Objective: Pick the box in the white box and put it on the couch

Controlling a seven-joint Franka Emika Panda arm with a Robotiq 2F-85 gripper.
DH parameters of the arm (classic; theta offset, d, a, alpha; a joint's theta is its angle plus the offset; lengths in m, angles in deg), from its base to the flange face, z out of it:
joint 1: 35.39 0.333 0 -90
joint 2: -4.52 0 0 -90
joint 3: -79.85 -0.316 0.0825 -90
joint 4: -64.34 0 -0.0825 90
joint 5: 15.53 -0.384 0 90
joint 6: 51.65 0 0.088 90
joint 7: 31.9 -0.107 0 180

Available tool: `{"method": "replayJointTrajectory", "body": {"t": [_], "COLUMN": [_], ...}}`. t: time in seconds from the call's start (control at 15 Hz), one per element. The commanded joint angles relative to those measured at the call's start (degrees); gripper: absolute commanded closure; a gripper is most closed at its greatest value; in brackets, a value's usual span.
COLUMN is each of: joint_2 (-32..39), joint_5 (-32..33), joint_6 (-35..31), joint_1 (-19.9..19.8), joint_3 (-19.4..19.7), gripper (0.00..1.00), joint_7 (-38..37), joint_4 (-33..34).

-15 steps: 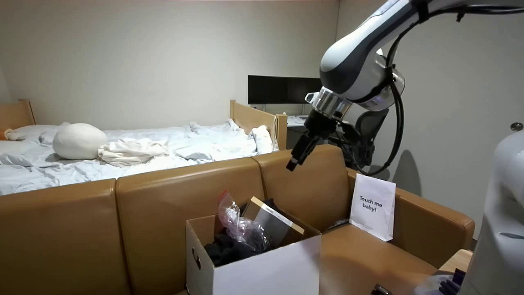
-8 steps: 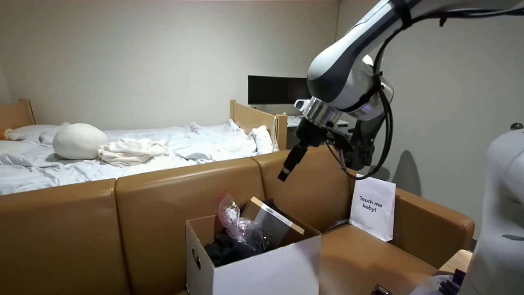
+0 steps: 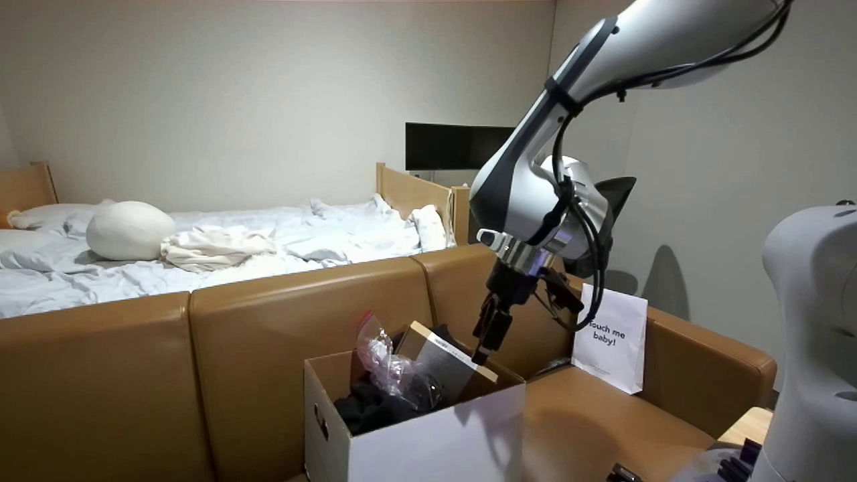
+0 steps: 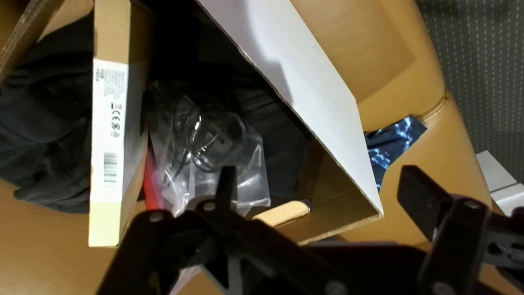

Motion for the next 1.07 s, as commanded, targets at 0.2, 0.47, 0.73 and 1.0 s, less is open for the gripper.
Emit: {"method": "replayJointTrajectory", "body": {"t": [0.2,0.47,0.73,1.0], "joint_2": [5.5,5.5,9.0,17.5], "joint_5": [-15.4,-12.9,-20.5,-27.8], "joint_6": [-6.0,-4.3,-6.7,-8.7], "joint_1": [0.3,0.2,1.4,1.8], "joint_3": [2.5,2.5,1.0,-1.4], "gripper": [0.00,0.00,0.00,0.00], "joint_7": [22.8,19.4,21.6,21.5], "joint_4": [3.9,4.1,9.2,15.9]}}
